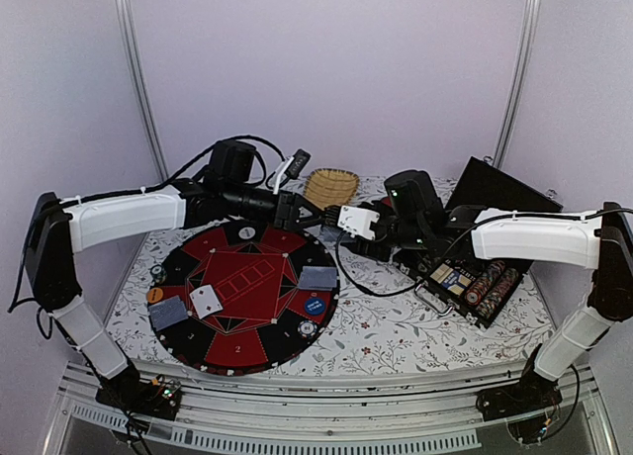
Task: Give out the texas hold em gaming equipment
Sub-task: Pick up the poker card from the face-down deck piles.
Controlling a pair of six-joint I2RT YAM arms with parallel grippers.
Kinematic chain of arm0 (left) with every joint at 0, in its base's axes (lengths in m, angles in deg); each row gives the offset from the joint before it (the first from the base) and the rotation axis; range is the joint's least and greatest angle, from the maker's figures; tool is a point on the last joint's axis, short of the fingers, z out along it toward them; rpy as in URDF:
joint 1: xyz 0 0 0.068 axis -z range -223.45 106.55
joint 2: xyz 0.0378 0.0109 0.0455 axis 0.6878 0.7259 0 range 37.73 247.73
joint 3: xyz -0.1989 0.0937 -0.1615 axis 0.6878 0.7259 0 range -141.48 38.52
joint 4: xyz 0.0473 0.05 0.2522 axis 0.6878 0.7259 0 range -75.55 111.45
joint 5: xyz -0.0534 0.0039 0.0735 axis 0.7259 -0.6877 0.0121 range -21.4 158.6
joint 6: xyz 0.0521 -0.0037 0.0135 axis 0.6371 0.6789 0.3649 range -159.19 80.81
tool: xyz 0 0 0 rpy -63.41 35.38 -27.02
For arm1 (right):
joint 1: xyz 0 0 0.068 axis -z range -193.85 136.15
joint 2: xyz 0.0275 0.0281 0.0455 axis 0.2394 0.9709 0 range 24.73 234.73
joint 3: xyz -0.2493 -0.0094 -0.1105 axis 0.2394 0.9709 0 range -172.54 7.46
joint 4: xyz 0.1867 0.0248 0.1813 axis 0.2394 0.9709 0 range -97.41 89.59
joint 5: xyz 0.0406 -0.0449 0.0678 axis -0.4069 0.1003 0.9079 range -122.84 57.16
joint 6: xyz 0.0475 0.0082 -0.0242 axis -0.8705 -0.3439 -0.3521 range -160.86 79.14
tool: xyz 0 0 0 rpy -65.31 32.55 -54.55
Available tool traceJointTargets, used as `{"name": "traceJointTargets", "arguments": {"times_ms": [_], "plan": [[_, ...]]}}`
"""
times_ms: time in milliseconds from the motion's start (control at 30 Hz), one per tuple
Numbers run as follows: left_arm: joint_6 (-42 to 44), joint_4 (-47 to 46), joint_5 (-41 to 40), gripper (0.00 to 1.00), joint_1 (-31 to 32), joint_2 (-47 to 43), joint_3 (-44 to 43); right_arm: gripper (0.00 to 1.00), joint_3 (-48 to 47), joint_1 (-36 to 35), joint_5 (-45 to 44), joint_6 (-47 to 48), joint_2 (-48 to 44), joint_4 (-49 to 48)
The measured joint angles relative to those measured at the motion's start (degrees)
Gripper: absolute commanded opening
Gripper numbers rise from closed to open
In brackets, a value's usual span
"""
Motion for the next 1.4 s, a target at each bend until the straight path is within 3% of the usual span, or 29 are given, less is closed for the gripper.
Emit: {"name": "traceJointTargets", "arguments": {"times_ms": [100, 433, 500, 667, 767, 900, 1067, 1167, 1233, 1400], "plan": [[-0.02, -0.11, 1.38, 0.67, 0.0, -0.5, 0.02, 0.54, 0.0, 0.13, 0.04, -0.13, 0.0, -0.02], [-1.6, -2.4, -0.15, 0.62, 0.59, 1.95, -0.92, 0.54, 0.0, 0.28, 1.27, -0.57, 0.0, -0.02], [-1.92, -2.45, -0.26, 0.56, 0.74, 3.08, -0.94, 0.54, 0.0, 0.28, 1.4, -0.57, 0.0, -0.04], [-2.45, -2.08, -1.27, 0.3, 1.16, 3.67, -0.98, 0.54, 0.0, 0.28, 1.49, -0.76, -0.02, -0.04], [-1.51, -1.53, -2.91, 0.25, 1.31, 3.34, -0.94, 0.54, 0.04, 0.42, 1.44, -0.79, -0.11, -0.04], [-0.83, -0.59, -4.81, 0.27, 1.25, 1.97, -0.85, 0.54, 0.07, 0.63, 1.44, -0.81, -0.13, -0.07], [-0.26, -0.35, -5.77, 0.44, 1.25, 0.68, -0.85, 0.54, 0.07, 0.61, 1.46, -0.79, -0.17, -0.07], [-0.02, -0.28, -5.55, 0.45, 1.2, -0.09, -0.55, 0.54, 0.07, 0.61, 1.49, -0.79, -0.28, -0.07], [-0.04, -0.33, -4.72, 0.41, 1.18, -0.76, -0.15, 0.54, 0.07, 0.61, 1.49, -0.79, -0.37, -0.07], [-0.33, -0.37, -3.02, 0.2, 1.11, -2.16, 0.57, 0.54, 0.07, 0.61, 1.6, -0.79, -0.63, -0.04]]}}
